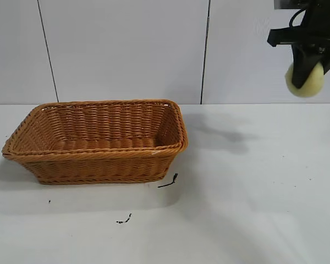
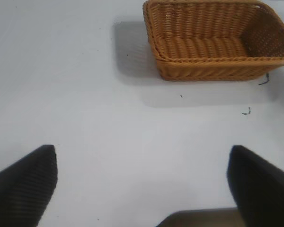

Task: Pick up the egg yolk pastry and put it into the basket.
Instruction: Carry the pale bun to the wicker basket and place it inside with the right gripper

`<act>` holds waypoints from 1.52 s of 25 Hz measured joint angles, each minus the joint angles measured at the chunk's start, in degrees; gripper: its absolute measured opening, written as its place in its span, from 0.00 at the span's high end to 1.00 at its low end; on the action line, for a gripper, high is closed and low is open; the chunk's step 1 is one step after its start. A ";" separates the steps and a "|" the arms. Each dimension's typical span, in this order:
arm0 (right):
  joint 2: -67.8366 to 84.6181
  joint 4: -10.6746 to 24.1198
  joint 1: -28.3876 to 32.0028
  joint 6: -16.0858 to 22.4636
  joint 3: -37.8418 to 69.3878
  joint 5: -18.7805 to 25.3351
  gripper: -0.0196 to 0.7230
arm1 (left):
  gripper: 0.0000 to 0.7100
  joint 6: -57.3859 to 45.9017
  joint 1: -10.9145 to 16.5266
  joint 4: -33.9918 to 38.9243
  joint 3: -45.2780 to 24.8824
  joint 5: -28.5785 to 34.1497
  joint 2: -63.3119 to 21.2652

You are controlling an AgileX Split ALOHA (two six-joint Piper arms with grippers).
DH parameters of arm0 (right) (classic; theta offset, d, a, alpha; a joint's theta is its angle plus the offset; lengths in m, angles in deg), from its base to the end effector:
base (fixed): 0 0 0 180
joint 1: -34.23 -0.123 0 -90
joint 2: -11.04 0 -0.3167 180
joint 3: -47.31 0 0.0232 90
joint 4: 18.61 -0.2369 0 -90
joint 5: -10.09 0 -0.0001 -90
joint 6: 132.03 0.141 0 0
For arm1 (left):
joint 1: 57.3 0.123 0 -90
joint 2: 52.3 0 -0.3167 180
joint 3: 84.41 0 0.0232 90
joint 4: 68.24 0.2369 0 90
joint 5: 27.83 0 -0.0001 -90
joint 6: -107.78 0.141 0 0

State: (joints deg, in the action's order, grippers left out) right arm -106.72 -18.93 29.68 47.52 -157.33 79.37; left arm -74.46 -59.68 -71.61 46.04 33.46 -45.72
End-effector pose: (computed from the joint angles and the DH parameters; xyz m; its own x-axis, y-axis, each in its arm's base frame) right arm 0.4265 0.0347 0.2791 -0.9497 -0.0815 -0.3024 -0.0865 0.9962 0.0032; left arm -0.0061 -0.0070 0.2457 -0.4643 -0.0480 -0.8844 0.0561 0.9949 -0.0834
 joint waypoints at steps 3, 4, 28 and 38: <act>0.00 0.33 -2.62 0.00 -1.55 0.05 0.79 | 0.02 0.00 0.00 0.00 0.00 0.00 0.00; 0.00 0.64 -4.00 0.00 -2.00 0.04 0.79 | 0.02 0.00 0.00 0.00 0.00 0.00 0.00; -27.27 0.33 -30.70 2.46 -22.47 -6.58 0.79 | 0.02 0.00 0.00 0.00 0.00 0.00 0.00; -31.22 -2.22 -30.70 2.57 -22.53 -9.89 0.56 | 0.02 0.00 0.00 0.00 0.00 0.00 0.00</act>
State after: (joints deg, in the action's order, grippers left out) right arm -137.94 -21.16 -1.02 50.09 -179.86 69.47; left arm -74.46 -59.68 -71.61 46.04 33.46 -45.72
